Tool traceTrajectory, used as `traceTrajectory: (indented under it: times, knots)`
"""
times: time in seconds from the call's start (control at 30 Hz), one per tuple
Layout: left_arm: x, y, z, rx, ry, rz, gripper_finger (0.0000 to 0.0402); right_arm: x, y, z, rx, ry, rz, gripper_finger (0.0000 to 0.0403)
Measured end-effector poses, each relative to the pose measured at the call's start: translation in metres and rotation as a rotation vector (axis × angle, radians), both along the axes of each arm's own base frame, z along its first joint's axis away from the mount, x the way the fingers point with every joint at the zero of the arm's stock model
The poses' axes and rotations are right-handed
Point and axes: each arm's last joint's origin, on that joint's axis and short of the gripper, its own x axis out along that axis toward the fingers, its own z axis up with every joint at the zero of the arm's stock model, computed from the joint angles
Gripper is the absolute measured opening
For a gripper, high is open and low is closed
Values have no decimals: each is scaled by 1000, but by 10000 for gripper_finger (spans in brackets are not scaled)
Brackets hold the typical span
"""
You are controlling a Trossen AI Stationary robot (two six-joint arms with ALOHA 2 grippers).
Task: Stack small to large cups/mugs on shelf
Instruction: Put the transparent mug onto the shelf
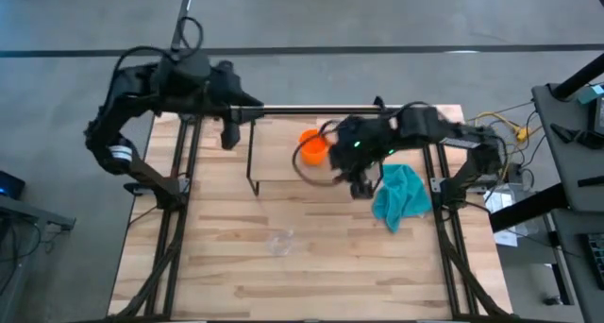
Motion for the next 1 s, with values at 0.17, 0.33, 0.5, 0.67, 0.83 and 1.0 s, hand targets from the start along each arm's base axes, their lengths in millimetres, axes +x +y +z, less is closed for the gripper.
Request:
traceTrajectory:
  times: [0.17, 0.33, 0.5, 0.67, 0.83, 1.0]
  knots:
    - [-12, 0, 5, 39, -17, 66, 101, 32, 18, -18, -76, -39, 208, 114]
    - [-13, 0, 2, 34, 19, 64, 101, 60, 24, -37, -103, -64, 233, 100]
    - [-14, 1, -5, 44, 92, 86, 101, 79, 26, -61, -78, -8, 208, 88]
    - [-26, 0, -2, 76, 90, 136, 101, 97, 37, -90, 38, 64, 277, 78]
    - [-45, -3, 6, 89, 44, 153, 101, 113, 54, -120, 55, 122, 332, 75]
    - [-56, -5, 10, 90, 17, 156, 101, 130, 72, -140, 32, 76, 393, 86]
